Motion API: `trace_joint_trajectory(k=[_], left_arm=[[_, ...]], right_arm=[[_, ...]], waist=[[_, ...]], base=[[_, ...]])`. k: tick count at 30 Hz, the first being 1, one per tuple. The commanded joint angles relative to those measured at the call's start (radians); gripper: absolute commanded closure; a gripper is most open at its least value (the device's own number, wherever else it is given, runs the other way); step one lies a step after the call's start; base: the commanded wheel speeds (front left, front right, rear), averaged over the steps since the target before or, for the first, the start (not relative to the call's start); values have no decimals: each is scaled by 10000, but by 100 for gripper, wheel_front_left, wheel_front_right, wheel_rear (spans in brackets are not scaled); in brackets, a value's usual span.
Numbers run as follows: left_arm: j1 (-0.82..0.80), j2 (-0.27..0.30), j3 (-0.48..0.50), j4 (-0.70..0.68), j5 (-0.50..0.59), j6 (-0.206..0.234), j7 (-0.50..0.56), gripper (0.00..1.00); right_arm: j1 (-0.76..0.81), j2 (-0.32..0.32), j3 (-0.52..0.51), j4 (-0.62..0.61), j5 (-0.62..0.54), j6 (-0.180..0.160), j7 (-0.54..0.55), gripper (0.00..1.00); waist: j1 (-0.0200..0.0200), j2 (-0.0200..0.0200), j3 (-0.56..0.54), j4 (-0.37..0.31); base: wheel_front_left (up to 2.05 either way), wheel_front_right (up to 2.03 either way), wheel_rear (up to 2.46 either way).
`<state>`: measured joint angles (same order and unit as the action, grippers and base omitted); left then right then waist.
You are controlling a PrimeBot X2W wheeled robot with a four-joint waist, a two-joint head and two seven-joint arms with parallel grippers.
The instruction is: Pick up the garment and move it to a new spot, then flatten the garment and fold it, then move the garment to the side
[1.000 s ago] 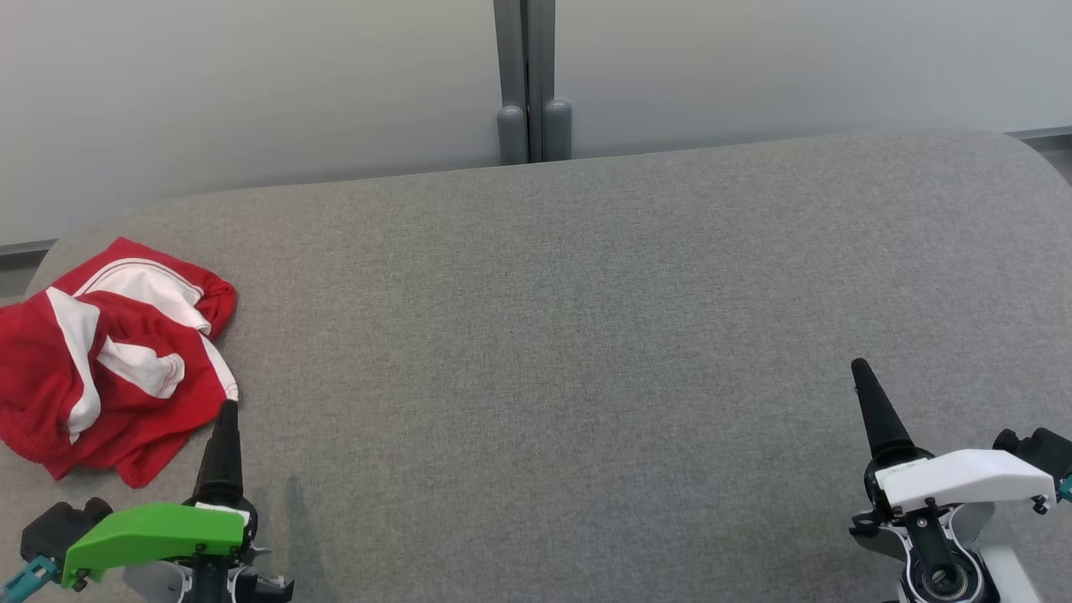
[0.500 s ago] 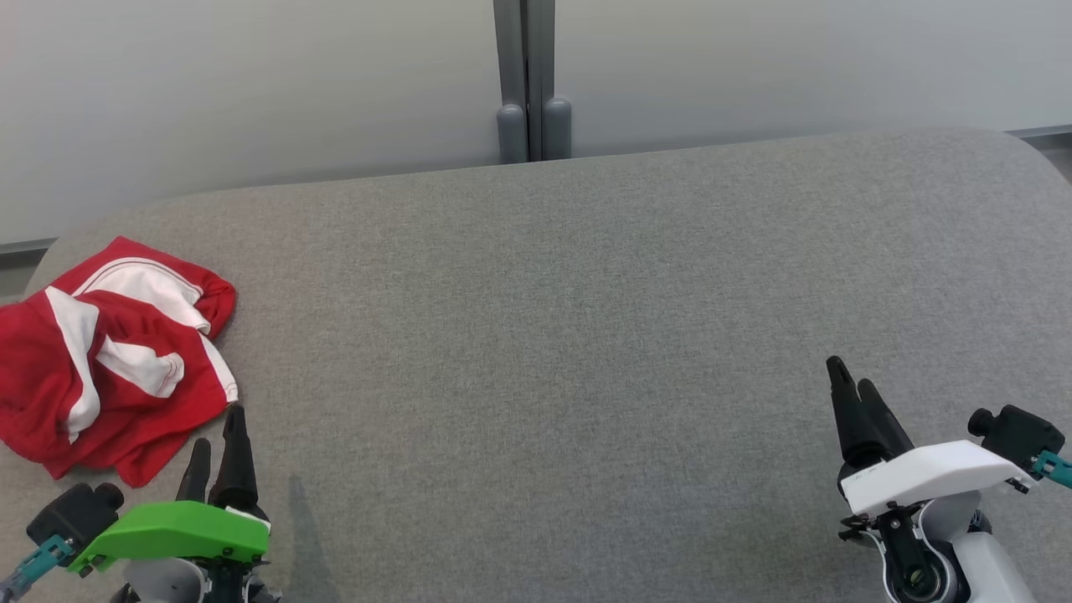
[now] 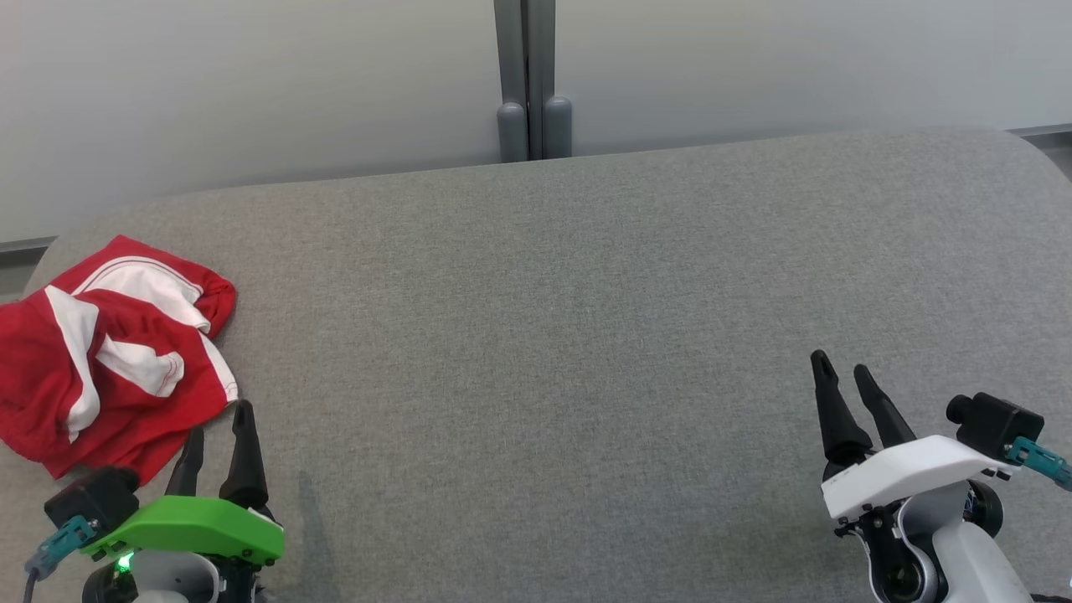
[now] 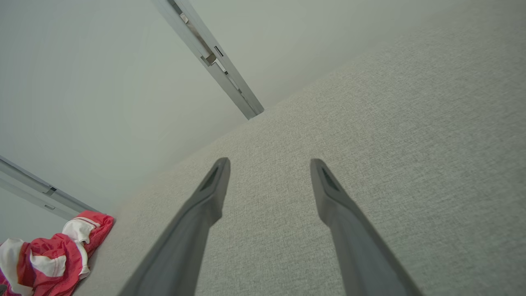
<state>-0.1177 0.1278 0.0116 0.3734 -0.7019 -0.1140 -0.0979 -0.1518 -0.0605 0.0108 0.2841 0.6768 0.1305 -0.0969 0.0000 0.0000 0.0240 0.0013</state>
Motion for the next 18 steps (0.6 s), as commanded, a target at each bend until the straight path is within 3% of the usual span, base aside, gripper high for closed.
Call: trace_joint_trajectory(k=[1, 18], left_arm=[[-250, 160, -40, -97, 384, 40, -112, 0], [-114, 217, -416, 107, 2279, 171, -585, 0]], right_arm=[[-213, -56, 28, -66, -369, 2, -121, 0], [-51, 39, 79, 112, -2291, 2, -590, 0]], waist=[[0, 0, -7, 2], [0, 0, -133, -6]], base=[[0, 0, 0], [0, 0, 0]])
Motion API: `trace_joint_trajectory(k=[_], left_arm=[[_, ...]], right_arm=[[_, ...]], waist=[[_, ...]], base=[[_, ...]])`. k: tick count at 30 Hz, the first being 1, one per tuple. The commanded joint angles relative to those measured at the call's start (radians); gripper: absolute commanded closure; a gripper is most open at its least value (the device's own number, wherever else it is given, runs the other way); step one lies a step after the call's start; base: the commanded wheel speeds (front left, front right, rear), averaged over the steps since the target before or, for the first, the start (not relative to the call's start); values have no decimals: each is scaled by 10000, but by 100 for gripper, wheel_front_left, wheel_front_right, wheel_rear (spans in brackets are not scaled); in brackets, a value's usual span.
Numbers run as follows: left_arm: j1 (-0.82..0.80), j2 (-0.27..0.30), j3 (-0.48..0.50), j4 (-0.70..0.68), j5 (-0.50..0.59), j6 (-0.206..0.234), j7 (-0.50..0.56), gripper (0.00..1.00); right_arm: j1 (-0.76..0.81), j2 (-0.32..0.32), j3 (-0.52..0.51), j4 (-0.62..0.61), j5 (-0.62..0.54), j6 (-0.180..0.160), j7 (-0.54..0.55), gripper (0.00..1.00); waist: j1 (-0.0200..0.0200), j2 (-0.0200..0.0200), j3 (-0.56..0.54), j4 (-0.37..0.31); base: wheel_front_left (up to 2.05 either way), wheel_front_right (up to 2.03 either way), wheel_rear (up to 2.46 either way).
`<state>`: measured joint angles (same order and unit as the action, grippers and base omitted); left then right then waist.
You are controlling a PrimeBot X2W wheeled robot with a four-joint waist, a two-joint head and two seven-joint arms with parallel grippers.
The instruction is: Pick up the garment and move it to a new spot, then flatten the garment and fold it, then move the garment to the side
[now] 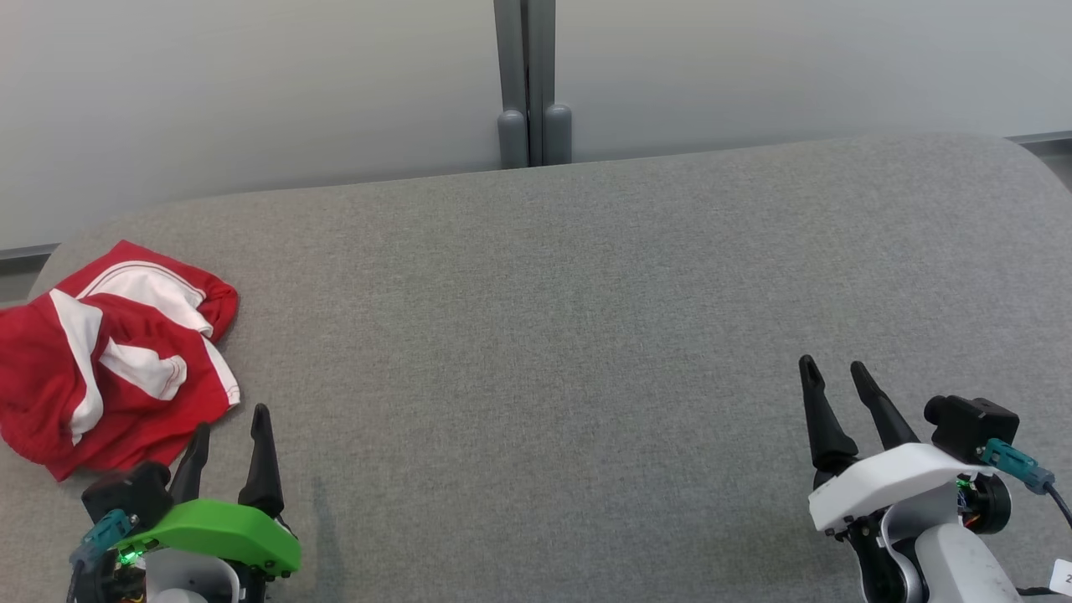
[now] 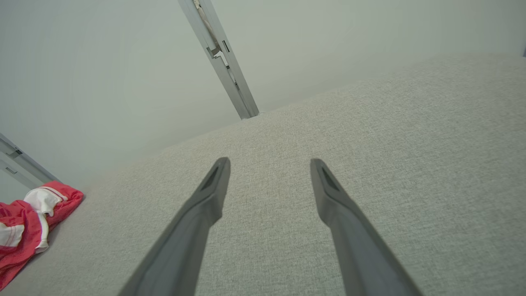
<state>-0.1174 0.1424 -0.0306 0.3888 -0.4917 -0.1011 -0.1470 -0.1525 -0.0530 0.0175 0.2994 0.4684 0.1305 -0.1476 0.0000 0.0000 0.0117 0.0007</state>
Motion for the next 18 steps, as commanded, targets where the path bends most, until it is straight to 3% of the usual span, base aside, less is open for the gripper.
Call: trace_joint_trajectory(k=[1, 18], left_arm=[[-110, 67, -1, -28, 274, 55, -107, 0], [279, -139, 89, 124, 1866, 96, -523, 0]], right_arm=[[-37, -31, 3, -40, -287, 2, -101, 0], [417, 28, -233, -34, -1549, 3, -530, 0]], waist=[[0, 0, -18, -2], [0, 0, -224, 24]], base=[[0, 0, 0], [0, 0, 0]])
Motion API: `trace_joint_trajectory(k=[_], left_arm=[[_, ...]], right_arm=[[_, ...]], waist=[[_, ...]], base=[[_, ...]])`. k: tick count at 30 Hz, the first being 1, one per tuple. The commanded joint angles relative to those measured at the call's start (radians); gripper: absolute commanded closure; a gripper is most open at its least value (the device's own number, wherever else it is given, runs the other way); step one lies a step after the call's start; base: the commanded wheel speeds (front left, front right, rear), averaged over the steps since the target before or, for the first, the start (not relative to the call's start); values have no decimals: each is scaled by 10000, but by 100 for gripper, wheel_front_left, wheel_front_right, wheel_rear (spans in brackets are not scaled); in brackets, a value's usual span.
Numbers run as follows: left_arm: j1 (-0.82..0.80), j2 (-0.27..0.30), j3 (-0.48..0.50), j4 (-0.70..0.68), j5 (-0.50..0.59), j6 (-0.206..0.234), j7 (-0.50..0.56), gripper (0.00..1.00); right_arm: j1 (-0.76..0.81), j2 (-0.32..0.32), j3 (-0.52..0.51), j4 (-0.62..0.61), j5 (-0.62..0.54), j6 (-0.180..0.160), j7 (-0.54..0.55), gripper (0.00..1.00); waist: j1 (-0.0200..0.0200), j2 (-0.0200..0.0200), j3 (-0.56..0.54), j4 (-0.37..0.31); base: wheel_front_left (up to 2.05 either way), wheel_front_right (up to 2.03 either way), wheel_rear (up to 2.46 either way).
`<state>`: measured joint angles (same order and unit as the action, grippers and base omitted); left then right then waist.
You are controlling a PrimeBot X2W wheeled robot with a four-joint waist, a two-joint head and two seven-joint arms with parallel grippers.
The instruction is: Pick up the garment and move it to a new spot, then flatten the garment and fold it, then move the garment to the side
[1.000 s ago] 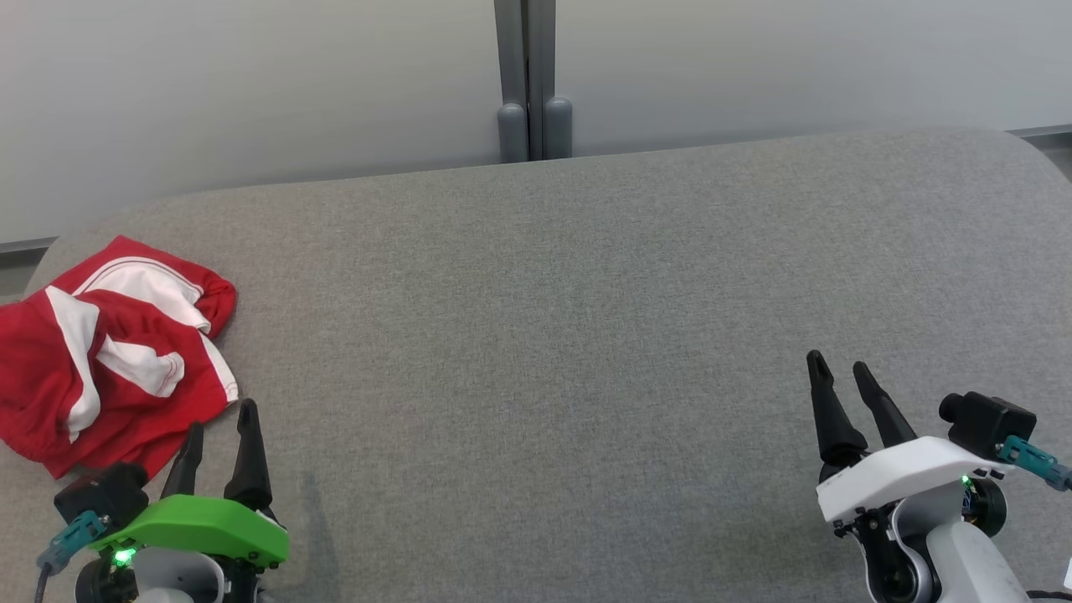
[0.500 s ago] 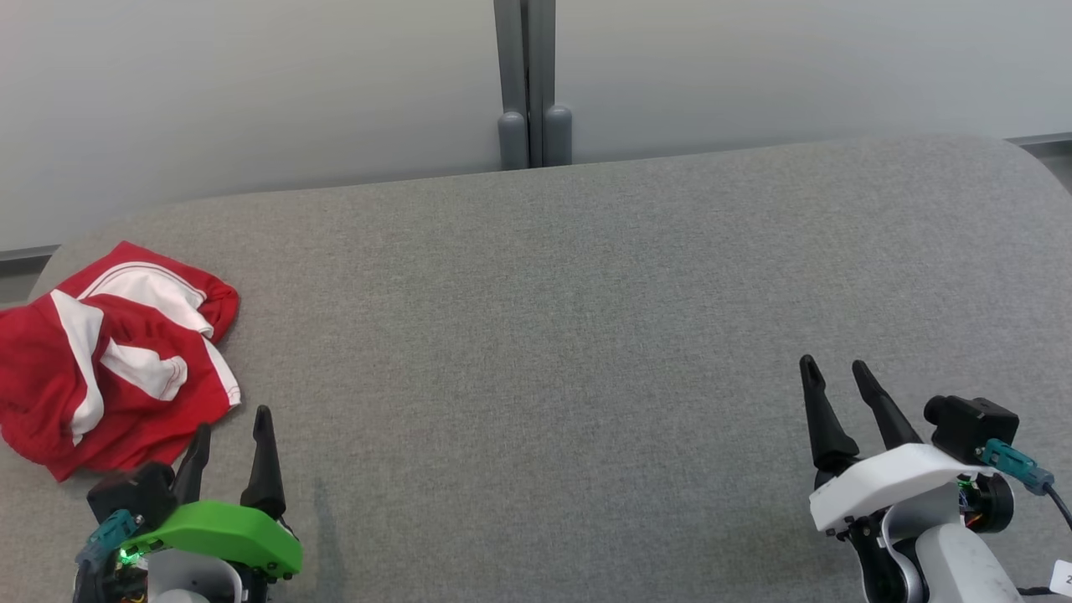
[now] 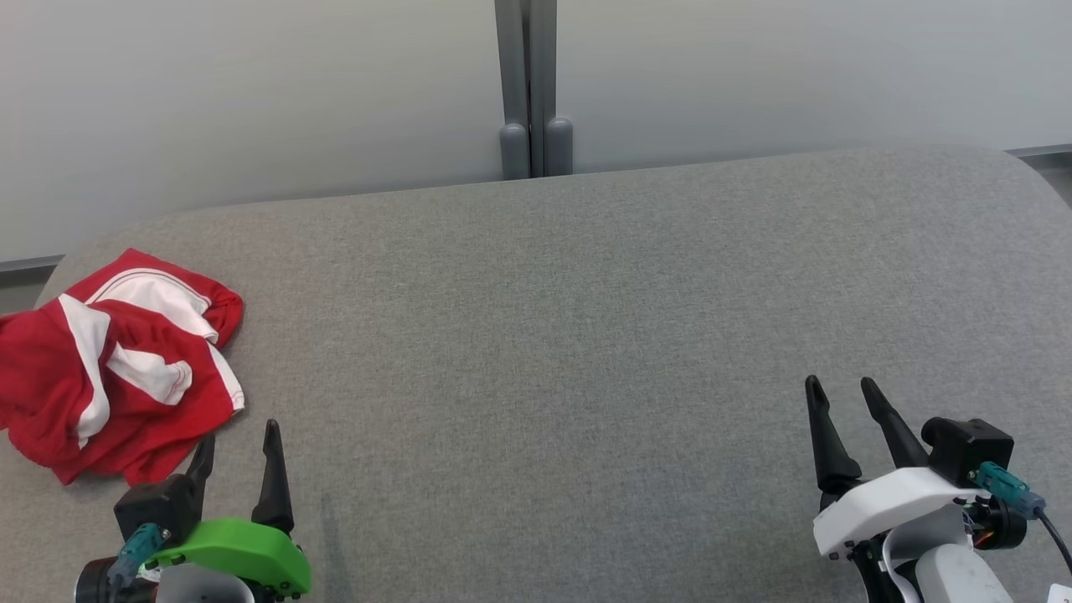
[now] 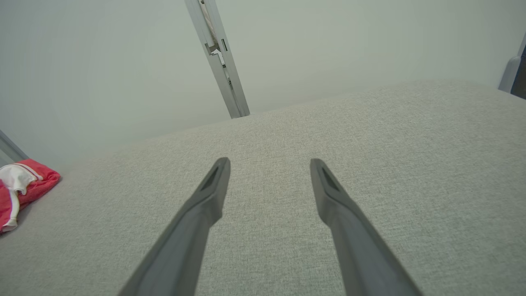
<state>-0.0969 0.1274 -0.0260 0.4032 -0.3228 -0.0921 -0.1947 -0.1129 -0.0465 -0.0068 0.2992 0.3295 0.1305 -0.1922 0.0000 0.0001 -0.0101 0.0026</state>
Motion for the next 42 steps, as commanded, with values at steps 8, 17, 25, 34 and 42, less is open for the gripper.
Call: trace_joint_trajectory(k=[8, 17, 25, 34, 42], left_arm=[[224, -79, 182, 81, 761, -108, -231, 0], [273, -146, 325, 204, 1446, -223, -405, 0], [150, -226, 536, 373, 1983, -293, -541, 0], [-22, -293, 1207, 576, 2571, -272, -714, 0], [-131, -248, 1775, 757, 2550, -305, -700, 0]], right_arm=[[146, -45, 38, 246, -739, 3, -248, 0], [20, -52, 104, 428, -1435, 3, -431, 0], [-85, -58, 218, 402, -2040, 4, -566, 0], [-307, -63, 635, 481, -2685, 1, -743, 0], [-753, -63, 1096, 717, -2671, -1, -732, 0]], waist=[[0, -1, -39, 31], [0, -1, -1, 48], [0, -1, 171, 366], [0, -1, 543, 1779], [0, -1, 857, 3226]], base=[[0, 0, 0], [0, 0, 0], [0, 0, 0], [0, 0, 0], [0, 0, 0]])
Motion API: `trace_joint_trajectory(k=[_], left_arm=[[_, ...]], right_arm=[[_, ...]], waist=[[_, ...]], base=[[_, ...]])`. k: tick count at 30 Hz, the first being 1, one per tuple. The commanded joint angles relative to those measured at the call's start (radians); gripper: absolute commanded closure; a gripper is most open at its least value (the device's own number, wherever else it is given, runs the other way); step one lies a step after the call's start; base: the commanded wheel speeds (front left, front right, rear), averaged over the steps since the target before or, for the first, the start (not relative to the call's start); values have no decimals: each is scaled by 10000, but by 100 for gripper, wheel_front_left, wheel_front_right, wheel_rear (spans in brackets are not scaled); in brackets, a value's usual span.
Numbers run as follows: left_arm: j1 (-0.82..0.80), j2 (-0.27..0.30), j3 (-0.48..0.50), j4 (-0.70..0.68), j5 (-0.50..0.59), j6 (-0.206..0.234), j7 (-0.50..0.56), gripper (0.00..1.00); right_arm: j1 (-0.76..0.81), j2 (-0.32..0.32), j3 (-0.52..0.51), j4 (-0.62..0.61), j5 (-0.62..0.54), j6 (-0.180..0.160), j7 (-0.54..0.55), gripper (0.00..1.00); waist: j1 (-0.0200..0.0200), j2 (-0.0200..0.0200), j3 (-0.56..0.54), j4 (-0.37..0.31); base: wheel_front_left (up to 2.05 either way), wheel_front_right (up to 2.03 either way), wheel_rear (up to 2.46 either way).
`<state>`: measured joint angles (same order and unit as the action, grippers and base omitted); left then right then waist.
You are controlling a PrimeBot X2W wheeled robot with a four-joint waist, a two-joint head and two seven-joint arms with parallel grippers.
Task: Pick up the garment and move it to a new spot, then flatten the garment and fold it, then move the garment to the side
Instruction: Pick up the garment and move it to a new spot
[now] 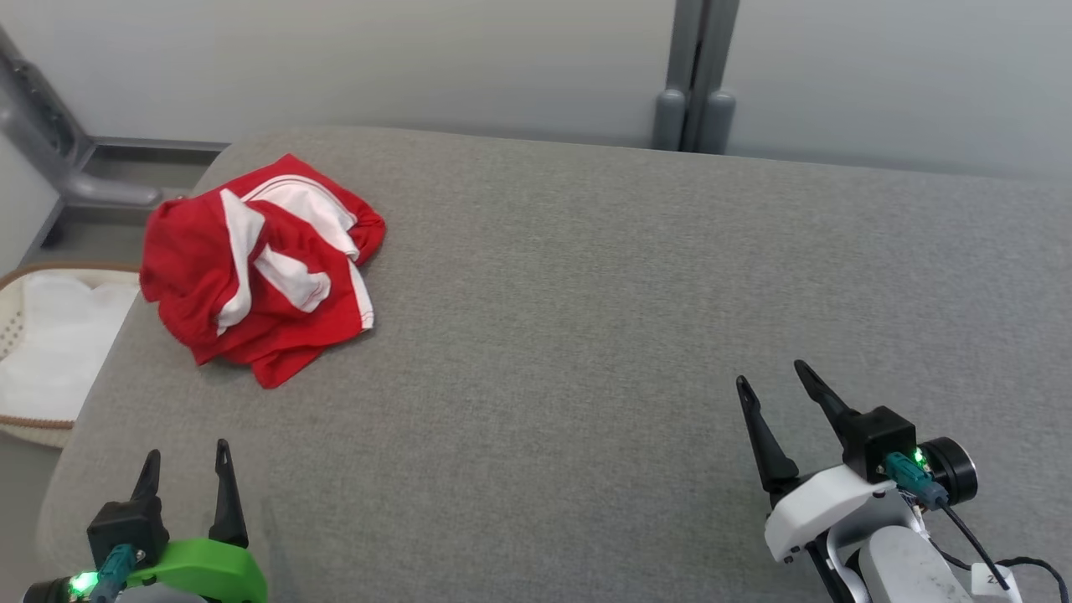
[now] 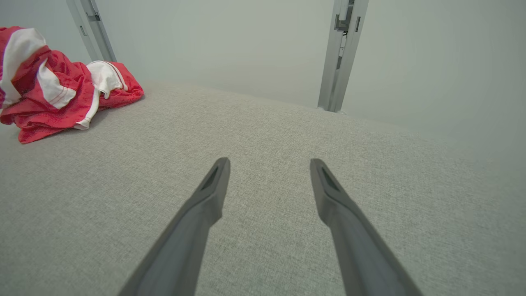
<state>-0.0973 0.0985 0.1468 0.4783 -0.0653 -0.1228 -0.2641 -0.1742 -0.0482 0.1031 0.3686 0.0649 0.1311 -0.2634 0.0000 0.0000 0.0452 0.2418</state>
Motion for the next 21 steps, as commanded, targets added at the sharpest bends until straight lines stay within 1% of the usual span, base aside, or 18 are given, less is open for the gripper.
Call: trace_joint_trajectory(k=[1, 7, 11, 16, 21], left_arm=[[-124, 36, 111, 30, -34, -1, -6, 0], [-79, -36, 675, 150, -103, -16, -6, 0], [-131, -90, 964, 237, -154, -41, -6, 0], [-228, -158, 1231, 319, -194, -65, -6, 0], [-550, -228, 1436, 355, -367, -78, -6, 0]], right_arm=[[-200, -46, 45, 66, -24, -6, -19, 0], [-621, -49, 532, 328, -113, -6, -20, 0], [-786, -53, 736, 457, -187, -6, -19, 0], [-969, -55, 887, 564, -221, -6, -20, 0], [-1115, -53, 988, 588, -346, -6, -20, 0]], waist=[[0, 0, 337, 976], [0, 0, 561, 1695], [0, 0, 695, 1987], [0, 0, 885, 2091], [0, 0, 1147, 2011]], base=[[0, 0, 0], [0, 0, 0], [0, 0, 0], [0, 0, 0], [0, 0, 0]])
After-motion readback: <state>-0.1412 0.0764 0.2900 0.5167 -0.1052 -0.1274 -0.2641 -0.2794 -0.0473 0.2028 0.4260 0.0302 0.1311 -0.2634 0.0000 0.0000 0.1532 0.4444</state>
